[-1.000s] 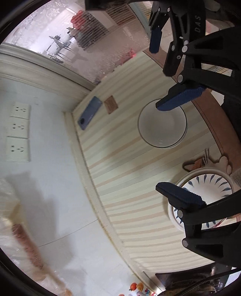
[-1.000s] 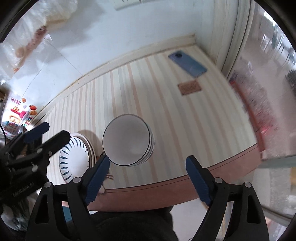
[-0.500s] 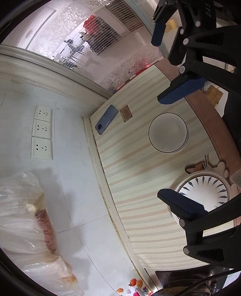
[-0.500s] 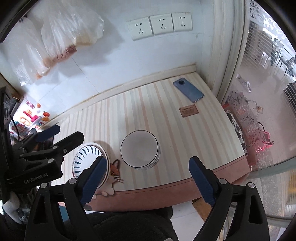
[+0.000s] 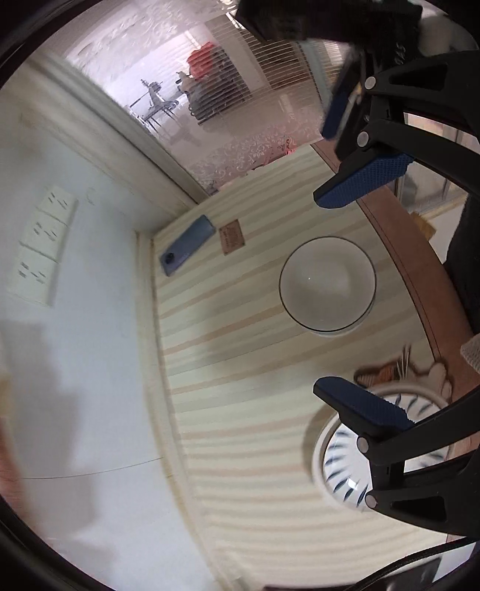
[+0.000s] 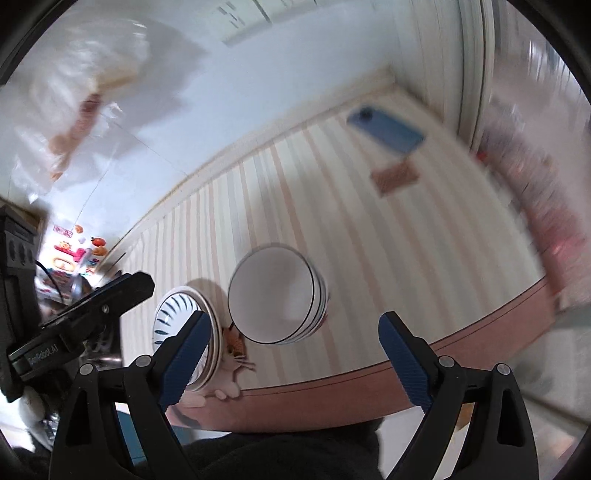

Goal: Organize plates and bowls

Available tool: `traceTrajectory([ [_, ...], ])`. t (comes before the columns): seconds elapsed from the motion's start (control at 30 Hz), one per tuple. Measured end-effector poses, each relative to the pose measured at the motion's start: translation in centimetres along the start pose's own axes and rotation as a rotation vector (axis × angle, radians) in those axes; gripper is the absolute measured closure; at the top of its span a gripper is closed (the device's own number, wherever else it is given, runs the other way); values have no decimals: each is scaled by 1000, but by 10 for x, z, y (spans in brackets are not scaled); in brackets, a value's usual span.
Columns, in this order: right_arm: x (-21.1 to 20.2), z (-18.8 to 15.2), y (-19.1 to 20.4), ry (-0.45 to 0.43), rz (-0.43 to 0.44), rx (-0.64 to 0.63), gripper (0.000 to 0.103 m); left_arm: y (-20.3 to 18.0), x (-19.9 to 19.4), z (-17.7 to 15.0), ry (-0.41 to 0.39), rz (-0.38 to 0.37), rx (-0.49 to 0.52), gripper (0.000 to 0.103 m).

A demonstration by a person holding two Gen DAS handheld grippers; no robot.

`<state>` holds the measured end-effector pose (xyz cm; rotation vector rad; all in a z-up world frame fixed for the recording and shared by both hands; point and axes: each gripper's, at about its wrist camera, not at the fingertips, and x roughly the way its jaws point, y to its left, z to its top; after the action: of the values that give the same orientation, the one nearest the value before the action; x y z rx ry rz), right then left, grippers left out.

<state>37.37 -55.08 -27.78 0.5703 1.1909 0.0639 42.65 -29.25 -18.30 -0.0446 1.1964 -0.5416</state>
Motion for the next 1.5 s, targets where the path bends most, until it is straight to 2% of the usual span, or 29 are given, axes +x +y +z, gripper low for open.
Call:
traceTrajectory([
  [0.2, 78, 5, -41, 140, 87, 97, 9, 17, 62, 7, 104, 8, -52, 9],
  [0.27, 101, 6, -51, 176, 119, 126, 9, 22, 83, 8, 158, -23, -67, 9],
  [0.4, 133, 7, -66, 208, 200, 173, 9, 32, 126, 6, 268, -53, -107, 11],
  [0.57, 168, 8, -74, 252, 272, 201, 9, 38, 159, 2, 349, -102, -141, 11],
  [0.63, 179, 10, -76, 266, 299, 210, 9, 39, 166, 2, 363, -114, -144, 15],
  [0.77, 199, 11, -76, 298, 320, 220, 9, 45, 179, 1, 408, -135, -186, 34],
  [0.8, 203, 12, -76, 308, 329, 225, 10, 47, 182, 0, 418, -138, -196, 35],
  [0.87, 211, 17, -75, 331, 354, 236, 14, 51, 186, -1, 432, -144, -218, 35],
  [0.9, 214, 17, -74, 336, 362, 238, 21, 53, 188, -2, 443, -158, -226, 38],
  [0.93, 215, 16, -73, 335, 369, 239, 33, 54, 190, -3, 450, -169, -231, 46],
  [1.0, 222, 16, -69, 344, 371, 223, 43, 56, 190, -4, 447, -164, -233, 54],
  [1.1, 224, 14, -63, 332, 348, 209, 45, 64, 186, -4, 434, -171, -263, 59],
  [1.5, 231, 13, -49, 365, 377, 189, 46, 69, 176, -8, 393, -145, -273, 61],
])
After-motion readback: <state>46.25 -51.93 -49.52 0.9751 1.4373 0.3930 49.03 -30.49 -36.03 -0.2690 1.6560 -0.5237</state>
